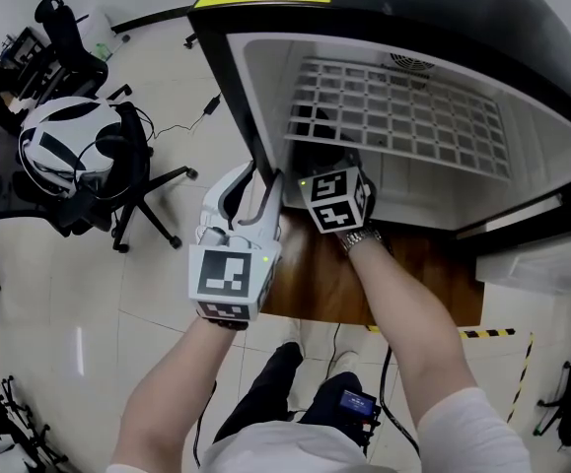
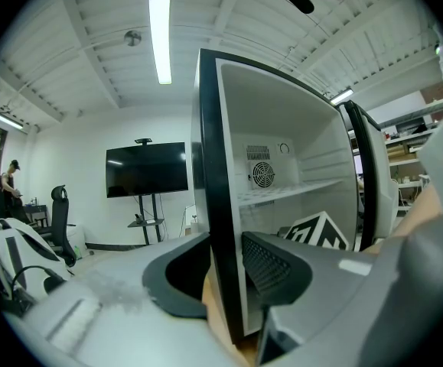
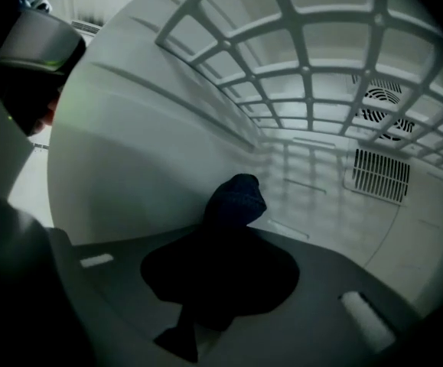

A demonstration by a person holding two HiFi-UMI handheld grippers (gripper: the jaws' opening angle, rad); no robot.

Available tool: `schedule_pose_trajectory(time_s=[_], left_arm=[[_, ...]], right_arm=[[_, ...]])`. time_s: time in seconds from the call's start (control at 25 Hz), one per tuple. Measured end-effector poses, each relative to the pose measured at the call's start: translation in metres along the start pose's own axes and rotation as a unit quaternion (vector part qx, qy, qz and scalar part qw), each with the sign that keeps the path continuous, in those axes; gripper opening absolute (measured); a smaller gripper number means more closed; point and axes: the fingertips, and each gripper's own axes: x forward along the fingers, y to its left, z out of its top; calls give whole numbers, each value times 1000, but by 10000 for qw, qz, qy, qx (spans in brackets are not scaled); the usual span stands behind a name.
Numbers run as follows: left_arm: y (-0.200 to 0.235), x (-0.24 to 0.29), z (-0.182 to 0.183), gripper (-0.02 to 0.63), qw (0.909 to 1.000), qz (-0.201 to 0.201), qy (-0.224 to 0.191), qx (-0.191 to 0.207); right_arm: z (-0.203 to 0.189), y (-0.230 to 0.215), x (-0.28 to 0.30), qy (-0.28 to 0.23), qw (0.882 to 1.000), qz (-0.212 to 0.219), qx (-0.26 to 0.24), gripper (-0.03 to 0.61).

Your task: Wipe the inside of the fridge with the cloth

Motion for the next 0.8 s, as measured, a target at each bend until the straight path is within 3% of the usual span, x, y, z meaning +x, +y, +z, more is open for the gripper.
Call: schedule_pose_trajectory(time_s=[0.6, 0.8], left_arm=[[0, -1, 1, 123, 10000, -7, 18, 31], [0, 0, 1, 123, 10000, -5, 10, 51]], right_arm=[[-4, -38, 16, 153, 9989, -434, 10, 80], [4, -33, 14, 19, 9988, -389, -304, 80]])
